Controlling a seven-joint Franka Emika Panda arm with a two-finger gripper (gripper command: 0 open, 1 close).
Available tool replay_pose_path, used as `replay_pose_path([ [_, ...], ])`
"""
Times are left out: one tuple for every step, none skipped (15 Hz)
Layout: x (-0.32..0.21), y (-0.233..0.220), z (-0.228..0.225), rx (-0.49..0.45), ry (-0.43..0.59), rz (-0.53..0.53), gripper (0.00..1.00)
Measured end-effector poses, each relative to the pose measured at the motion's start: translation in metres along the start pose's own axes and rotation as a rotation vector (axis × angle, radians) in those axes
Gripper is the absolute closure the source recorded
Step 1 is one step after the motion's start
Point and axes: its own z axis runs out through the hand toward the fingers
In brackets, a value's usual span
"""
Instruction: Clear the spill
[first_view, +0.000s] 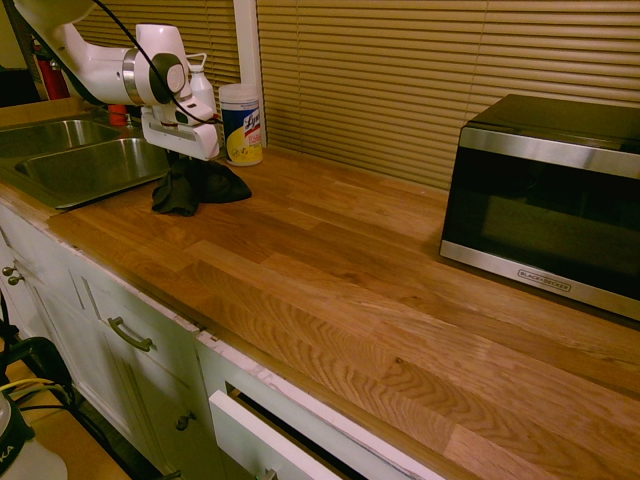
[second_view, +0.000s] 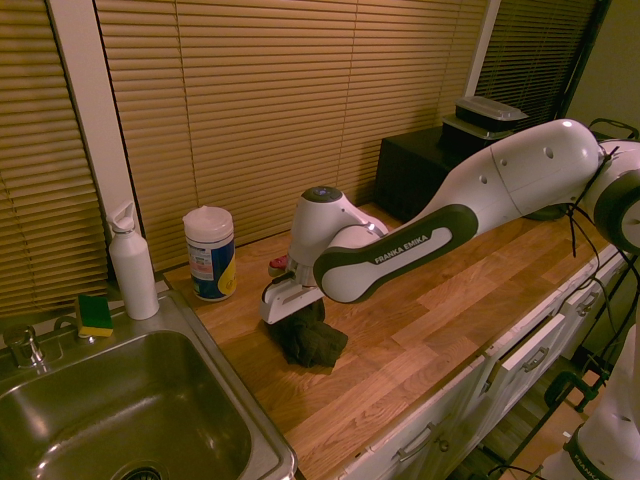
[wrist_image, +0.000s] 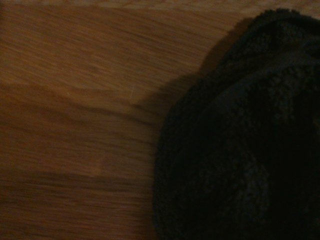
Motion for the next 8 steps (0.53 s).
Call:
replay_pose_path([
  [-0.002, -0.001, -0.001, 0.001, 0.001, 0.001, 0.0],
  [-0.004, -0.002, -0.001, 0.002, 0.001, 0.002, 0.0],
  [-0.006, -0.003, -0.003, 0.003, 0.002, 0.003, 0.0],
  [-0.008, -0.003, -0.007, 0.004, 0.004, 0.004, 0.0],
  [-0.011, -0.005, -0.013, 0.008, 0.007, 0.004, 0.0],
  [-0.015, -0.005, -0.022, 0.01, 0.01, 0.002, 0.0],
  [-0.018, -0.006, -0.034, 0.015, 0.015, 0.0, 0.0],
  [-0.02, -0.006, -0.048, 0.021, 0.021, -0.001, 0.0],
])
